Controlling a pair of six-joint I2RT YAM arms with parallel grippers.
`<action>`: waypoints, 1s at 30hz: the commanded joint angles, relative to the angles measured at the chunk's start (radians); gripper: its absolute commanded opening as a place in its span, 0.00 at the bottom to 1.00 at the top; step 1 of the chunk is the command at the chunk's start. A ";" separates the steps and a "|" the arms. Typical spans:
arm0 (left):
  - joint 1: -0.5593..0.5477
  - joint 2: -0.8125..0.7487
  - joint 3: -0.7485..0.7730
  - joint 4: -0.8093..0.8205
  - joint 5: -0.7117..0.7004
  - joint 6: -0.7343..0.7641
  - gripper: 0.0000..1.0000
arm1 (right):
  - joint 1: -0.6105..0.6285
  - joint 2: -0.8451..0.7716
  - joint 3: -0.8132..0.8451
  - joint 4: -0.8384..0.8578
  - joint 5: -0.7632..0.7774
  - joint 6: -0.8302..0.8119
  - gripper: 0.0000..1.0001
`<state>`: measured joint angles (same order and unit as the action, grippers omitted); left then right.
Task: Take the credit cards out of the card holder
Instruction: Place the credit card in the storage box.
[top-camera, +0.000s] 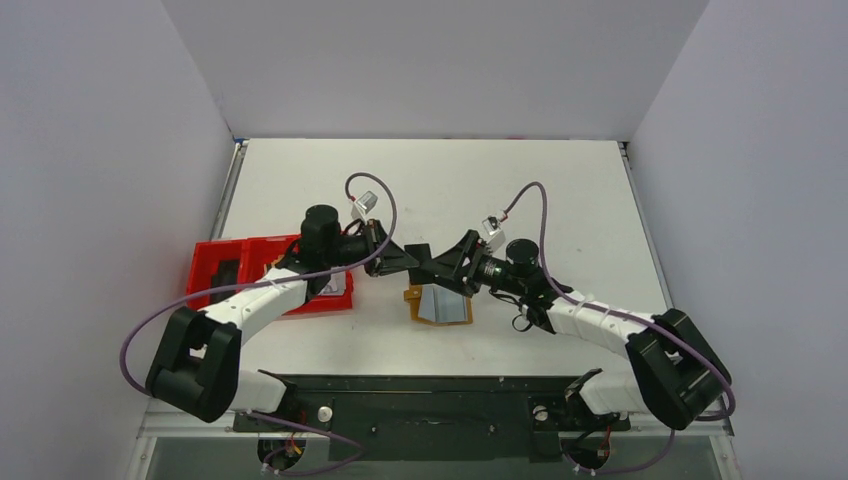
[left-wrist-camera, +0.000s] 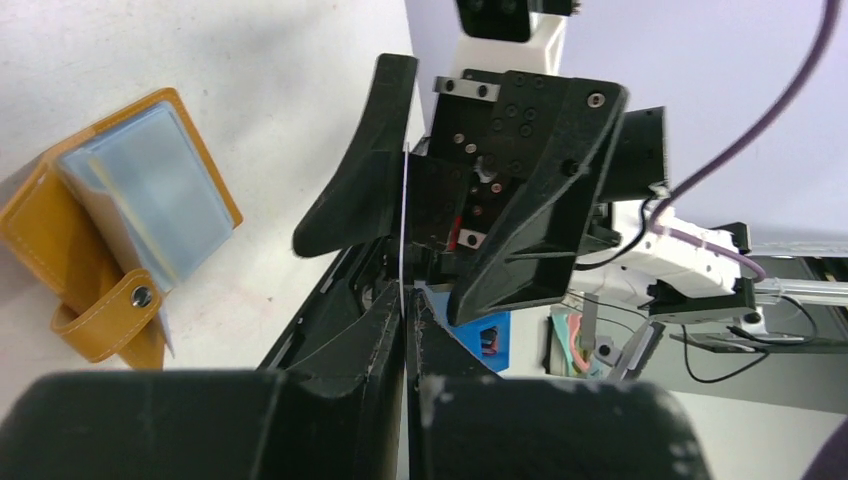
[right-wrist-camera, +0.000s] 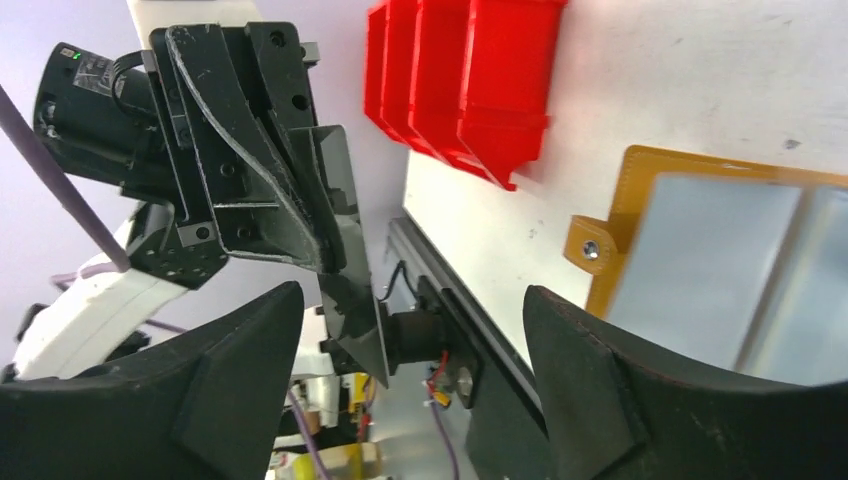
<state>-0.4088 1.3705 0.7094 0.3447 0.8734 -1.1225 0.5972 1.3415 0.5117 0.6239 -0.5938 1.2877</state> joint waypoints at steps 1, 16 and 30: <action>0.005 -0.055 0.053 -0.161 -0.057 0.125 0.00 | 0.002 -0.127 0.078 -0.252 0.125 -0.174 0.79; 0.026 -0.231 0.367 -1.109 -0.873 0.559 0.00 | -0.017 -0.239 0.191 -0.767 0.384 -0.378 0.86; 0.124 -0.168 0.555 -1.515 -1.642 0.520 0.00 | -0.017 -0.227 0.253 -0.901 0.365 -0.487 0.86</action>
<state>-0.3321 1.1675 1.2186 -1.0569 -0.5175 -0.5961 0.5831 1.1179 0.7197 -0.2451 -0.2348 0.8452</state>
